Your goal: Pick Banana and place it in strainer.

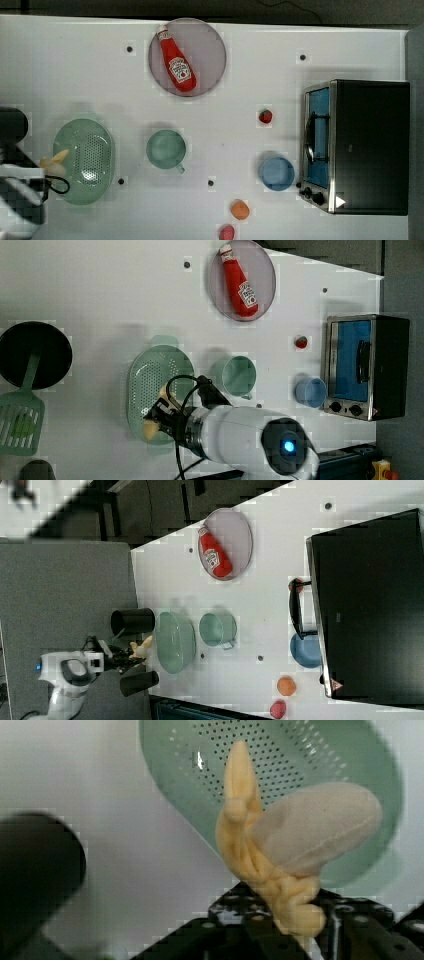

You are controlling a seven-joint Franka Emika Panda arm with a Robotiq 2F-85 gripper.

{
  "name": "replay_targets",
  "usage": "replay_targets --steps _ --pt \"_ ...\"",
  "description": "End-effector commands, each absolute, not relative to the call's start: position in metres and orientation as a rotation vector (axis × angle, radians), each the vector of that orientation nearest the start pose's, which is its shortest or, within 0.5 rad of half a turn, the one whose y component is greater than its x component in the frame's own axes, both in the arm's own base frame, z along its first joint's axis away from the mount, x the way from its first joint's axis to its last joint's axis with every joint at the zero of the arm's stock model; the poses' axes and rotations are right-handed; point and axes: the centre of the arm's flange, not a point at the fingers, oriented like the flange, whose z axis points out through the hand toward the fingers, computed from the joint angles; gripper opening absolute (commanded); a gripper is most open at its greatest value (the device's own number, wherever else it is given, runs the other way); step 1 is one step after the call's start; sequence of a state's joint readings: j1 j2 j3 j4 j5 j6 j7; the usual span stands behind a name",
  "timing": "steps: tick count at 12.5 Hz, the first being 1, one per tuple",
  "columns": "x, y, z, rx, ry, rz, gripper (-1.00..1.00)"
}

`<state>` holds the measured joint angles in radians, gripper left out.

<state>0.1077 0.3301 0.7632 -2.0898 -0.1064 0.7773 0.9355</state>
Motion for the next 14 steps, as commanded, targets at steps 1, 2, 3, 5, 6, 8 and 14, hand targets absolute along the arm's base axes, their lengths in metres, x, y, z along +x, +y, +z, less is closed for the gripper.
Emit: replay_targets --steps 1,2,3,5,6,8,14 --pt "0.407 0.394 0.277 -2.605 1.667 0.132 -0.18" --pt "0.405 0.389 0.268 -2.618 1.680 0.114 0.04" --pt "0.406 0.388 0.266 -2.622 1.665 0.100 0.27" --pt "0.410 0.390 0.270 -2.606 1.661 0.093 0.71" --pt "0.413 0.391 0.275 -2.595 1.659 0.084 1.00" --pt "0.432 0.383 0.301 -2.546 1.675 0.024 1.00" --pt "0.484 0.301 0.444 -2.682 1.495 -0.035 1.00"
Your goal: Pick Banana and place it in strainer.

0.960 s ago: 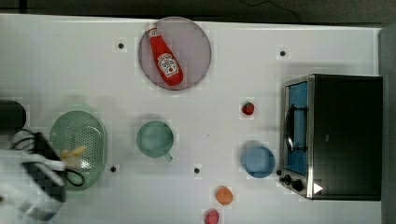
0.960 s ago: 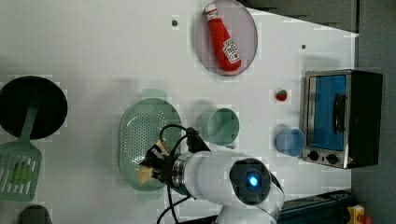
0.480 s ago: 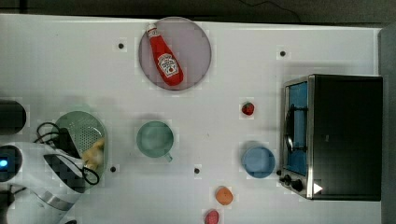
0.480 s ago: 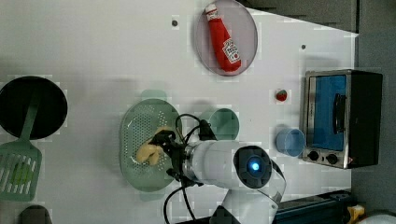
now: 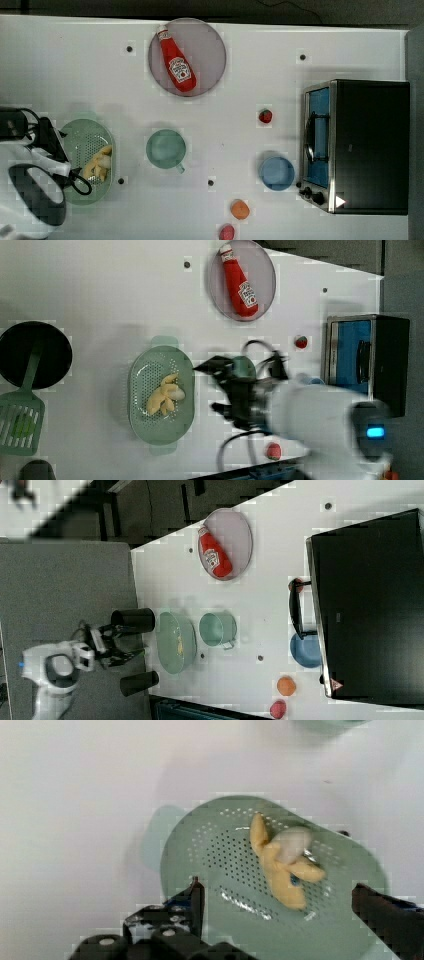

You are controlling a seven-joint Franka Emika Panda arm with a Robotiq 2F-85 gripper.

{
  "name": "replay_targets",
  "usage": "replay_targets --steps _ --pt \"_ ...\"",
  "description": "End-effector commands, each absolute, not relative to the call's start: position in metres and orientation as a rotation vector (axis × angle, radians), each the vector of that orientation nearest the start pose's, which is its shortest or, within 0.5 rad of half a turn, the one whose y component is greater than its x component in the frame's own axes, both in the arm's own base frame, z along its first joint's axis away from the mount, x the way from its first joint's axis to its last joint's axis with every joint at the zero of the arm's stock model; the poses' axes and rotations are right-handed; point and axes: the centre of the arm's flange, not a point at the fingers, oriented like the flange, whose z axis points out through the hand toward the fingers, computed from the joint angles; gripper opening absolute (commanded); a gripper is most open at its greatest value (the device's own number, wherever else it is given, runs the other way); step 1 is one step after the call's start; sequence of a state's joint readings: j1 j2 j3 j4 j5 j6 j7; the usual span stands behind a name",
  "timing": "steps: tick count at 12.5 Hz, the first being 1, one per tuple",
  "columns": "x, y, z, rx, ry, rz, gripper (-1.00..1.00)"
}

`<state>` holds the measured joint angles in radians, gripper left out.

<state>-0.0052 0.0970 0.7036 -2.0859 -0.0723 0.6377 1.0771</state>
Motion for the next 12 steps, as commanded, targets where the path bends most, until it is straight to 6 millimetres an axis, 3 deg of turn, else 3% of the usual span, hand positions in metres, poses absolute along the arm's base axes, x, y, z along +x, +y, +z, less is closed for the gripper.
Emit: replay_targets --steps 1,4,7,9,11,12 --pt "0.491 0.276 0.471 -2.706 1.478 0.030 1.00" --pt "0.511 0.171 0.549 -2.781 1.424 0.103 1.00" --pt "0.512 0.062 0.601 -2.806 1.350 0.087 1.00" --pt "0.508 -0.001 0.617 -2.806 1.329 0.026 1.00" --pt "0.502 -0.041 0.617 -2.882 1.322 -0.012 1.00" --pt "0.501 -0.052 0.616 -2.930 1.348 -0.036 1.00"
